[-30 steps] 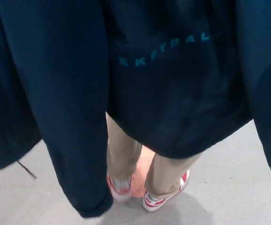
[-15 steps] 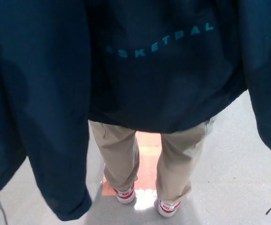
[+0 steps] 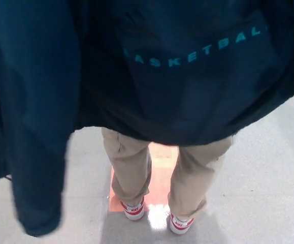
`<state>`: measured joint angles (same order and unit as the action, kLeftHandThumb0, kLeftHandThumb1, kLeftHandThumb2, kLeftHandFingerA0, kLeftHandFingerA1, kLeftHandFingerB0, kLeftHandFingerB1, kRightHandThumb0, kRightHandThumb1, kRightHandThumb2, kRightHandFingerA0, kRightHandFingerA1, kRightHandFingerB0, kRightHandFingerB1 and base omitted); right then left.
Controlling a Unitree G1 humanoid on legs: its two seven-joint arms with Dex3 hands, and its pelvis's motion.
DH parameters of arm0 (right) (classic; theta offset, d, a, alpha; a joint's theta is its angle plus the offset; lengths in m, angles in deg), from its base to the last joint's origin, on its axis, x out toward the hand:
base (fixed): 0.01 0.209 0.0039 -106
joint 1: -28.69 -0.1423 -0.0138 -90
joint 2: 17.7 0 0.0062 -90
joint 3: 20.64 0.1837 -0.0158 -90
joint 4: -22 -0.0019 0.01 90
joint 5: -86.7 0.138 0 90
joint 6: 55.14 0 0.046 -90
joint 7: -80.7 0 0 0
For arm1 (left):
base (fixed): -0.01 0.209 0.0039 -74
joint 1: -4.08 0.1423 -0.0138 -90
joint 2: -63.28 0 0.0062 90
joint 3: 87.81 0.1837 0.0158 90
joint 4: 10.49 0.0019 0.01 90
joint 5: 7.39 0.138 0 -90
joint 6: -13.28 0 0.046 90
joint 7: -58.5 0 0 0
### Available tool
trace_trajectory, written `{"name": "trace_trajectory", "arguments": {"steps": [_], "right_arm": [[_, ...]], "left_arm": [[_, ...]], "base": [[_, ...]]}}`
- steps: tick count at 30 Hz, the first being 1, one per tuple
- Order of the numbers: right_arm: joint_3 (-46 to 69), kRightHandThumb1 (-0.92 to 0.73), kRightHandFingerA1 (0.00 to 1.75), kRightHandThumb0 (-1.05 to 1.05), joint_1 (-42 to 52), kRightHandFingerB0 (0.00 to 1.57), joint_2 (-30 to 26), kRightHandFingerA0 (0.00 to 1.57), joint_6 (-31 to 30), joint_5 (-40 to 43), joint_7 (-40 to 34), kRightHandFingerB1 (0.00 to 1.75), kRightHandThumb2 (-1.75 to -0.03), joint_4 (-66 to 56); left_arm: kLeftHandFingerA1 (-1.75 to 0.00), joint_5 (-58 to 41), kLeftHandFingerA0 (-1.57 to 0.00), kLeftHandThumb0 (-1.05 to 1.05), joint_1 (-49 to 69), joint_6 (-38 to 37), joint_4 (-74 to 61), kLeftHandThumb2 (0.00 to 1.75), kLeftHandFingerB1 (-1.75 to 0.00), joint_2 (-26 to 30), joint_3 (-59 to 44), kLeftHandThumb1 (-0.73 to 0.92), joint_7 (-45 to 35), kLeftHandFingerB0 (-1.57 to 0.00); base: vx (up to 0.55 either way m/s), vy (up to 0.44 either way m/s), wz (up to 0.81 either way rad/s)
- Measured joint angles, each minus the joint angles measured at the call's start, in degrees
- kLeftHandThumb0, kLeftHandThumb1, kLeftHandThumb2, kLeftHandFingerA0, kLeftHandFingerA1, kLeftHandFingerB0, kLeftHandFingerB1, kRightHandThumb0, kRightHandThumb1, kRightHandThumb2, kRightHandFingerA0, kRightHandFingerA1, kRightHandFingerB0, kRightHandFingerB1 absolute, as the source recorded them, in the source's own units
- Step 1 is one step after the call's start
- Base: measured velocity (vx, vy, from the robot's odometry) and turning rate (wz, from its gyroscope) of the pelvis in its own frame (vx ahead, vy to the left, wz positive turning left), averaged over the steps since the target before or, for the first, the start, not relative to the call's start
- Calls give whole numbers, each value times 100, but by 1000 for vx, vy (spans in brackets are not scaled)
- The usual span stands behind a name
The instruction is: A person hands a coat to the robot and the robot grabs it with both hands and holds it while the person wears the coat.
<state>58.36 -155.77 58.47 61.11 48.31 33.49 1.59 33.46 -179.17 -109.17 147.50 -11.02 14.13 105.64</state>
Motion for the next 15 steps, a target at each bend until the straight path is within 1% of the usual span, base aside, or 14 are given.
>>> {"name": "trace_trajectory", "arguments": {"steps": [2, 3, 4, 5, 9, 13, 14, 15], "right_arm": [[-14, -57, 162, 5, -6, 73, 0, 93, 1, 0, -1, 123, -83, 1], [-23, -59, 156, 5, -6, 74, 0, 96, 4, 0, -1, 122, -82, 2], [-29, -59, 156, 5, -6, 74, 0, 96, 6, 0, -1, 122, -82, 4], [-32, -58, 161, 5, -6, 76, 0, 95, 7, 0, -1, 122, -83, 5], [-46, -56, 160, 6, -7, 74, 0, 94, 13, 0, -1, 119, -80, 5], [-63, -58, 161, 4, -7, 74, 0, 93, 14, 0, -1, 122, -78, 7], [-64, -59, 156, 5, -7, 74, 0, 96, 13, 1, -1, 120, -80, 8], [-63, -57, 161, 5, -8, 74, -1, 92, 11, 4, -1, 122, -79, 9]], "left_arm": [[-175, 0, -80, -7, 0, 2, 0, 69, -147, -2, 11, 76, -3, -62], [-175, 0, -80, -6, 0, 2, 0, 71, -149, -3, 16, 74, -5, -62], [-175, 0, -80, -6, 0, 2, 0, 71, -149, -3, 19, 74, -6, -62], [-175, 0, -79, -5, 0, 3, 0, 71, -149, -3, 22, 73, -8, -61], [-175, 2, -79, -6, 0, 8, 0, 72, -150, -3, 49, 73, -10, -60], [-175, 4, -80, -6, -13, 8, -1, 75, -149, -2, 76, 73, -10, -62], [-175, 4, -79, -5, -21, 8, -2, 75, -149, -1, 76, 72, -10, -62], [-175, 4, -80, -6, -32, 10, -2, 74, -149, 3, 75, 74, -10, -62]], "base": [[0, 0, 0], [0, 0, 0], [0, 0, 0], [0, 0, 0], [0, 0, 0], [0, 0, 0], [0, 0, 0], [0, 0, 0]]}}
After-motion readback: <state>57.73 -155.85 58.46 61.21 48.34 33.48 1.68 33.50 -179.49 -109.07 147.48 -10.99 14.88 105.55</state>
